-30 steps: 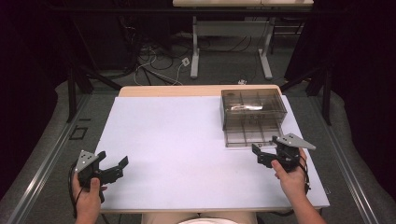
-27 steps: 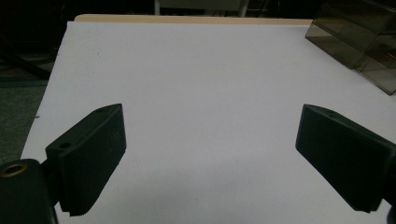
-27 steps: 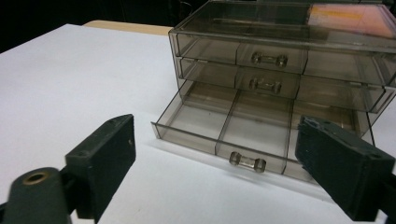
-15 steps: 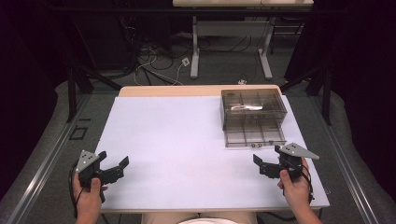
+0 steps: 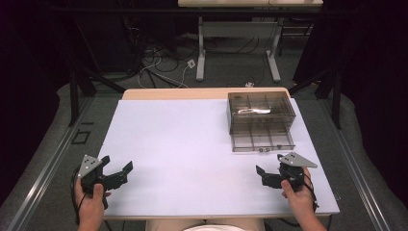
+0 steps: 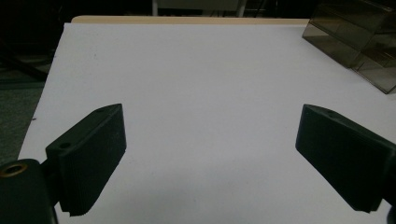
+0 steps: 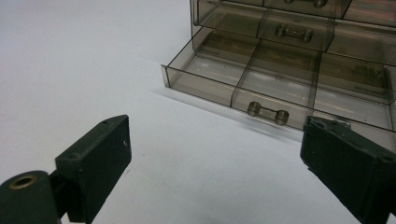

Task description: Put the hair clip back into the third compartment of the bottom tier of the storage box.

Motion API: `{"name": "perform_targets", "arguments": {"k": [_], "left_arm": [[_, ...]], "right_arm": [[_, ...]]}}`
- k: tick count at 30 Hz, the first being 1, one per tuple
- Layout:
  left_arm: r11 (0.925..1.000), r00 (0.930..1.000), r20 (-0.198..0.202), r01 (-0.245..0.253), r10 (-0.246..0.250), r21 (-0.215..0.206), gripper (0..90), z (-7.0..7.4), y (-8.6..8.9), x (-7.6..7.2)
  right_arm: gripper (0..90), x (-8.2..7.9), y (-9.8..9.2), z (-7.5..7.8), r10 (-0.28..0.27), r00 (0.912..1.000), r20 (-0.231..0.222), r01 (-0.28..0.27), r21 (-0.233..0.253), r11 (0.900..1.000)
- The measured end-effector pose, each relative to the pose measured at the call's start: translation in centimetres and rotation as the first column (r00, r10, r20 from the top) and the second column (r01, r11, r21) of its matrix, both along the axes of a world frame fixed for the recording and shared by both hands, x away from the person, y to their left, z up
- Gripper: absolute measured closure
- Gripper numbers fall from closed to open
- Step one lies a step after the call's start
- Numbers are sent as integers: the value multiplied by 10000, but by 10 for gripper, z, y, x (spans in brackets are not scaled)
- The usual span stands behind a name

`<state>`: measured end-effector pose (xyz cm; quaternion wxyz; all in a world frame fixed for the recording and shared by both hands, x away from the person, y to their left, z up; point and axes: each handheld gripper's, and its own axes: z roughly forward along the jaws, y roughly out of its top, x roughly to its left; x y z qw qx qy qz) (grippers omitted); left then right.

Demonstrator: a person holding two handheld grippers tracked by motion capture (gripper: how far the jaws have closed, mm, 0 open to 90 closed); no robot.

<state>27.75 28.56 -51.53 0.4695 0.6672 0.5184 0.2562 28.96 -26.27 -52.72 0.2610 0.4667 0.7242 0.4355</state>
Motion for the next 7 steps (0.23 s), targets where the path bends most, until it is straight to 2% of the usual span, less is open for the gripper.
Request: {"name": "perform_targets", "arguments": {"k": [2,7], "left_arm": [[10000,10000,8,-1,1,-5,85,0,0,0],[10000,10000,10,6,-6,-17,85,0,1,0]], "right_arm": [[82,2,1,-2,-64,10000,21,64,-127,9999],[75,4,-2,-4,-274,9996,-74,275,92,9996]]}}
